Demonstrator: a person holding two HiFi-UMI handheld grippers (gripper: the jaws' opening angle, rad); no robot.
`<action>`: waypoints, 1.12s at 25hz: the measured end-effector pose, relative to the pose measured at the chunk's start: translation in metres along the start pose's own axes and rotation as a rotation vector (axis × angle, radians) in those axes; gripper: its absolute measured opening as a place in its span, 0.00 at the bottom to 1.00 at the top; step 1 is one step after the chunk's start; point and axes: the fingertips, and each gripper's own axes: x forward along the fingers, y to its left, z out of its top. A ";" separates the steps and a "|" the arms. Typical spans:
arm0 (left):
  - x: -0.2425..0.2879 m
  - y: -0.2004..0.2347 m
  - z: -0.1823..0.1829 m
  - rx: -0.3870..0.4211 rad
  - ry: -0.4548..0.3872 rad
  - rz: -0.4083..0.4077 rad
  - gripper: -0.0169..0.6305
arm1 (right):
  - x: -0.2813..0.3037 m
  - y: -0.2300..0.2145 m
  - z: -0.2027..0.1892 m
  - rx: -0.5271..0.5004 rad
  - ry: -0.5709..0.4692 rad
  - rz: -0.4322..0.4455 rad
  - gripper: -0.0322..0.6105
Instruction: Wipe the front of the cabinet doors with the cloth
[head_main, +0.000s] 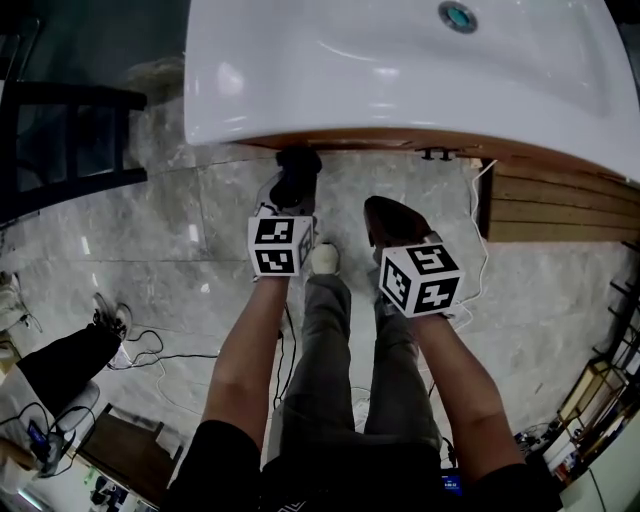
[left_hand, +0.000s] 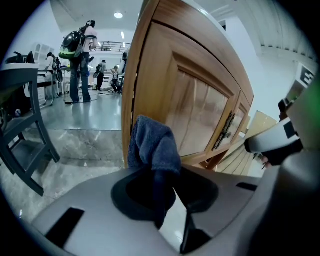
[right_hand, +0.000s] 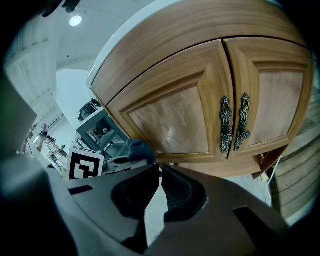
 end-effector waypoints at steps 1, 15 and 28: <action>0.002 0.000 0.000 0.001 0.002 -0.002 0.18 | 0.000 -0.003 0.000 0.006 -0.002 -0.004 0.11; 0.036 -0.063 0.016 0.084 0.000 -0.082 0.19 | -0.036 -0.052 0.002 0.065 -0.055 -0.055 0.11; 0.073 -0.153 0.017 0.195 0.017 -0.199 0.19 | -0.075 -0.106 -0.017 0.101 -0.062 -0.098 0.11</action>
